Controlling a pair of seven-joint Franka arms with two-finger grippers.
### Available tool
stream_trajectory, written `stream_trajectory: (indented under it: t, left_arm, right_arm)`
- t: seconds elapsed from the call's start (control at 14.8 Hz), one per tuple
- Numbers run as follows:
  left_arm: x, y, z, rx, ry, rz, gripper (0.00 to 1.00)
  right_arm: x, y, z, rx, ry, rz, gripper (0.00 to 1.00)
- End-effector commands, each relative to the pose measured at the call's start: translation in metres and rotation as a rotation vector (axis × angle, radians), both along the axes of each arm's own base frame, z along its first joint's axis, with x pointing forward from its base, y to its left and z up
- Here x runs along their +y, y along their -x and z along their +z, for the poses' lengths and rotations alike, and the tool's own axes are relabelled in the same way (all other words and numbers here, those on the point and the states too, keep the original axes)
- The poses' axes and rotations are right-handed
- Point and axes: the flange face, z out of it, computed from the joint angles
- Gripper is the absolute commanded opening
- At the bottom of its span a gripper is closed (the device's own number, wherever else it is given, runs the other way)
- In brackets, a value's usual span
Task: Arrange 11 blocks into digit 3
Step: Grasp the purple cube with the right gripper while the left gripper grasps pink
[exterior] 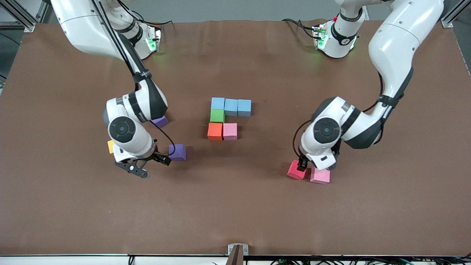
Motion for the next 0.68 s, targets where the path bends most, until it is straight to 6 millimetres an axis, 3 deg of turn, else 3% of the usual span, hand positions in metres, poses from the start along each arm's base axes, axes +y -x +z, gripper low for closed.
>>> stream_trajectory:
  t: [0.0,0.2,0.61]
  left_arm:
    - [0.037,-0.007,-0.006,-0.022,0.004,0.021,1.00]
    - [0.061,-0.013,-0.022,-0.002,-0.001,0.007,1.00]
    - [0.072,-0.024,-0.038,-0.027,0.026,0.036,1.00]
  right_arm:
    - [0.002,0.006,-0.008,0.004,-0.019,0.065,1.00]
    - [0.006,0.014,-0.021,-0.012,-0.068,0.070,1.00]
    - [0.019,0.029,-0.035,0.015,-0.065,0.099,1.00]
